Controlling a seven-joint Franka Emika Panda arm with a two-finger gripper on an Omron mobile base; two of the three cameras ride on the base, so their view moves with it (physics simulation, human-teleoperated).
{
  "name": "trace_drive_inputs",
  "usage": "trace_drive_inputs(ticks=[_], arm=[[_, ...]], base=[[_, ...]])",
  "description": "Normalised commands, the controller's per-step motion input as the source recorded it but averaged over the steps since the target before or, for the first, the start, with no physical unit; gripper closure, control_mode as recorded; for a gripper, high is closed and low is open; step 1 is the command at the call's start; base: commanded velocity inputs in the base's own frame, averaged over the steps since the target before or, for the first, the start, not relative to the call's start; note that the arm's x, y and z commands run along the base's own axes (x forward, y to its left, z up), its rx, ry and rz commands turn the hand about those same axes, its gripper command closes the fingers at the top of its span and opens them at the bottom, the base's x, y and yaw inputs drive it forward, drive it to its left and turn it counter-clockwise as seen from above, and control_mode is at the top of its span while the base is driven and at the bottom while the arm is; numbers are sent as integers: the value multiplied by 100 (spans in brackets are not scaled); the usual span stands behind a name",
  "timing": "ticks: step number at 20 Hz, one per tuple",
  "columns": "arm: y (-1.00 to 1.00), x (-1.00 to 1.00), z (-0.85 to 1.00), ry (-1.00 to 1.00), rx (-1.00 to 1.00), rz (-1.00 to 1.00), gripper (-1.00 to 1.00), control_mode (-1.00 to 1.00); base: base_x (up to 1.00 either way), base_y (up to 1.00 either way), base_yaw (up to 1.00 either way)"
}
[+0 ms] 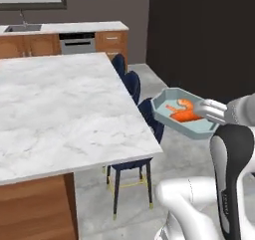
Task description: Place the tupperware containing the shrimp and carrot meal in the microwave. Close the microwave door and press the start button to reheat the meal.
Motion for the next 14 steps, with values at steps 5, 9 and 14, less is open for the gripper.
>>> trace_drive_inputs(ticks=[5,9,14], arm=[[0,0,0,0,0,0,100,100],[0,0,0,0,0,0,100,100],[0,0,0,0,0,0,100,100]], base=[[-1,-100,-53],[7,-100,-34],[97,-74,-4]])
